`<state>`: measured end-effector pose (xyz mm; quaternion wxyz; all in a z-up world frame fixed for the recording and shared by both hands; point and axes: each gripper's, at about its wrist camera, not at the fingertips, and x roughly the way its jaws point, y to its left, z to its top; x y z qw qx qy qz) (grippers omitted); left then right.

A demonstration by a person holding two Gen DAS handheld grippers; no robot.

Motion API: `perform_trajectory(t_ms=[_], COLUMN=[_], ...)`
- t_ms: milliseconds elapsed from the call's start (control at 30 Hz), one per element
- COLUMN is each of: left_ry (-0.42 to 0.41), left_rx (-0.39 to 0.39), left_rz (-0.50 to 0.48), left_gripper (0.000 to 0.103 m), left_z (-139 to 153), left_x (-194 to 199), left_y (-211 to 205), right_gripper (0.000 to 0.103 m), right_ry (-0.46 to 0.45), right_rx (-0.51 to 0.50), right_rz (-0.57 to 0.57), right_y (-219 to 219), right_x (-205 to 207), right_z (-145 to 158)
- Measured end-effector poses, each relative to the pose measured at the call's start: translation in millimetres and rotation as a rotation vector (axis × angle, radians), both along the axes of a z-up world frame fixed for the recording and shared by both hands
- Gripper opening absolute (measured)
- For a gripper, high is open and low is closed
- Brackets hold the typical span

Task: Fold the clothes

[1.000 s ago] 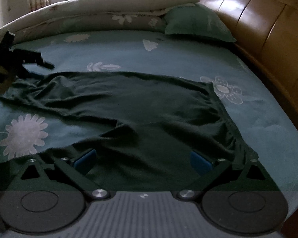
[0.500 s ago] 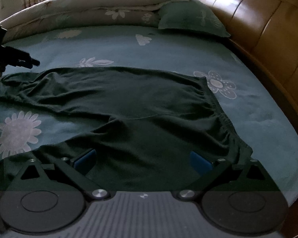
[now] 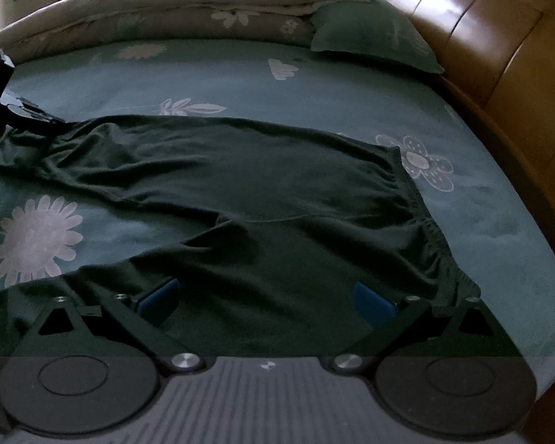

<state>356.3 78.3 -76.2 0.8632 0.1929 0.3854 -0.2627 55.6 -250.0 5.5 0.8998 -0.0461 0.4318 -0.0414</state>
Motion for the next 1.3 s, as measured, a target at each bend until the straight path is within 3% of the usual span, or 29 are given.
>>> perform_trajectory(t_ms=[67,167,267,300,367,500,600,667,800,900,1000,1067,1167,1300], left_ry=[0.026,-0.006,-0.03,-0.024,-0.004,0.088,0.124,0.132,0.08,0.144,0.231,0.226,0.151,0.105], left_rx=[-0.04,-0.105,-0.185,-0.193,-0.182,-0.15,-0.183,-0.176,-0.277,-0.411,-0.467,-0.464,-0.304,-0.224], left_rz=[0.045,0.078,0.055,0.036,0.024,0.086,0.055,0.024,0.173,0.298,0.41,0.415,0.433,0.457], left_gripper=[0.012,0.015,0.034,0.039,0.04,0.042,0.059,0.062,0.062,0.062,0.061,0.063,0.063,0.063], left_z=[7,24,39,37,28,-5,-1,10,28,21,3,5,8,12], left_x=[9,5,-14,-23,-39,-64,-86,-88,-56,-26,-12,-22,-38,-46], left_y=[7,16,22,21,20,34,47,51,78,102,122,131,139,151], right_gripper=[0.102,0.102,0.102,0.102,0.102,0.102,0.102,0.102,0.102,0.102,0.102,0.102,0.102,0.102], right_ry=[-0.003,-0.009,-0.008,-0.005,-0.003,0.003,0.004,0.006,-0.003,-0.009,-0.002,0.003,0.006,0.015], right_rx=[0.006,0.012,0.017,0.016,0.021,0.021,0.022,0.025,0.027,0.029,0.02,0.006,0.029,0.039], right_rz=[-0.004,-0.007,-0.004,-0.003,0.003,0.019,0.019,0.018,0.026,0.038,0.049,0.037,0.005,-0.008], right_y=[-1,-2,-1,-1,0,3,2,1,4,8,11,9,0,-3], right_x=[0,0,2,2,4,7,7,8,12,14,14,13,11,15], right_z=[1,1,0,-1,-3,-5,-5,-5,-4,-3,-4,-4,-6,-9])
